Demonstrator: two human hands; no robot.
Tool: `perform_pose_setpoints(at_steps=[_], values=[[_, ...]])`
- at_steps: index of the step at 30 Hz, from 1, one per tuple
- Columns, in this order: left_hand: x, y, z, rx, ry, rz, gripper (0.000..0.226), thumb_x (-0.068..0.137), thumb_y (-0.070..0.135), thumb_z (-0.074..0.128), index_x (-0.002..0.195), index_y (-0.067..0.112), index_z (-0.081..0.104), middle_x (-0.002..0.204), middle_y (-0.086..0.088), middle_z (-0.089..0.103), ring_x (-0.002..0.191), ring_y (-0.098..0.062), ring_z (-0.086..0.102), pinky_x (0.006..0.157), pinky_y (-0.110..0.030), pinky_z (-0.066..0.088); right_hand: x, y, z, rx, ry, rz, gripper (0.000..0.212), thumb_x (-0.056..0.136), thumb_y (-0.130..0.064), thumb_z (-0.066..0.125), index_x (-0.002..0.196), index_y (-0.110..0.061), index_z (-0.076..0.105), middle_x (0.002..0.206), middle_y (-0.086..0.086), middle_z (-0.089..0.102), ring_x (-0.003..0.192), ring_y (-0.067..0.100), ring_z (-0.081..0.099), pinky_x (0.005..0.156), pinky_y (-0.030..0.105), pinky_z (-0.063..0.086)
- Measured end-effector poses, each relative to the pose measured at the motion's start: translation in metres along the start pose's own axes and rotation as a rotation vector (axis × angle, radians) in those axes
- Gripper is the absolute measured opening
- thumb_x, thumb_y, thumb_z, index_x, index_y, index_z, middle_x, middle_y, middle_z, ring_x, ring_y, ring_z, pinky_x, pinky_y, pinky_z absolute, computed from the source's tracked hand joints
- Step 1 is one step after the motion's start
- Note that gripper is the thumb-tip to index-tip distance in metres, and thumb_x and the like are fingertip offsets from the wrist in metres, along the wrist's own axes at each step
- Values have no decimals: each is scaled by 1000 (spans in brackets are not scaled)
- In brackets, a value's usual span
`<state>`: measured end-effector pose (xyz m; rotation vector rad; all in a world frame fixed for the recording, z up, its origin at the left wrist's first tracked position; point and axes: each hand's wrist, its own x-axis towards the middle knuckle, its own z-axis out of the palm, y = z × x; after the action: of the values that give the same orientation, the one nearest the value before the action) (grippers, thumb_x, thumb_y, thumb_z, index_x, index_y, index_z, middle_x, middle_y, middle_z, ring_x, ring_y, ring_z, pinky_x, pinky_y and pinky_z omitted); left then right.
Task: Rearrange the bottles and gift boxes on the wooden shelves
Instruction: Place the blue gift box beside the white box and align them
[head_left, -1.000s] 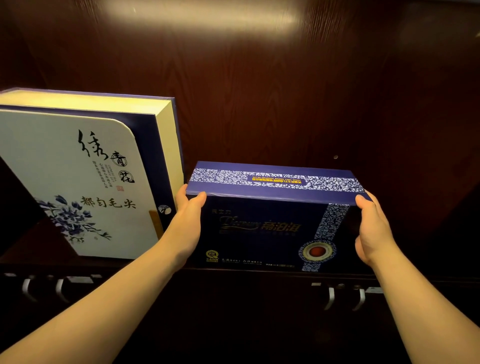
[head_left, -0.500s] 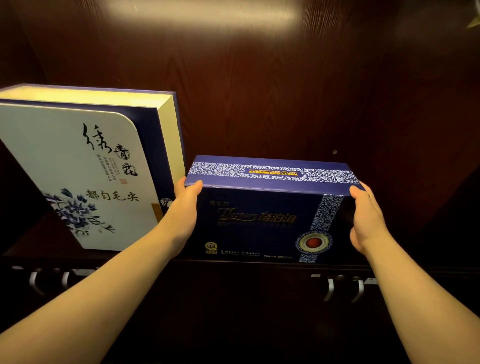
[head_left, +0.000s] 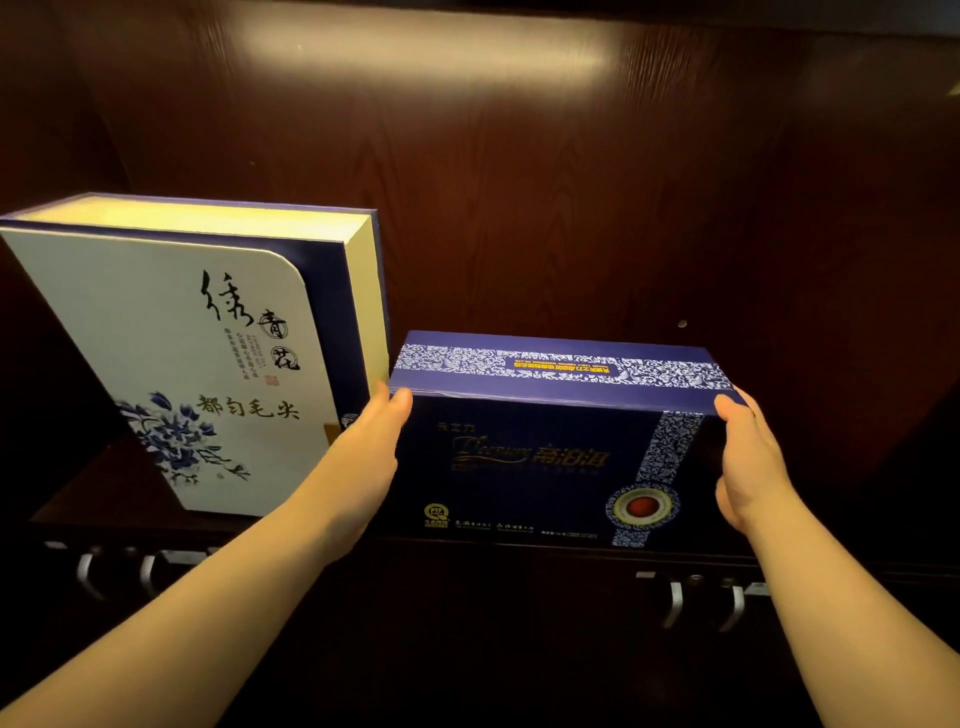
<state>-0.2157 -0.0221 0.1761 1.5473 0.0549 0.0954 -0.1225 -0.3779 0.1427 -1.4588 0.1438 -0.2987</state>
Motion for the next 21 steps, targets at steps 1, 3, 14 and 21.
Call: perform_pose_setpoints(at_steps=[1,3,14,21], values=[[-9,3,-7,7,-24,-7,34,96,55,42,127,53,55,122,27,61,119,6,52,92,-25,45,0,0,0,-1,-1,3,25,101,-34,46,121,-40,60,124,-5,67,115,13,61,95,38,46],[-30,9,-34,27,-14,33,24,104,34,43,119,39,60,120,15,65,122,-8,55,89,-25,47,-1,-1,0,-4,0,12,24,101,-34,47,120,-41,60,121,-6,68,111,11,63,87,34,47],[6,12,-258,48,1081,329,46,85,53,47,126,31,48,125,-2,55,101,-7,57,82,-22,45,-5,-4,1,16,56,56,23,96,-41,51,113,-42,67,119,-2,71,109,16,66,85,36,48],[22,-29,-264,69,549,111,59,80,74,44,136,54,47,144,16,49,130,-16,43,107,-45,30,-3,-3,1,16,94,117,35,92,-51,54,123,-40,65,124,-1,71,116,20,65,92,41,49]])
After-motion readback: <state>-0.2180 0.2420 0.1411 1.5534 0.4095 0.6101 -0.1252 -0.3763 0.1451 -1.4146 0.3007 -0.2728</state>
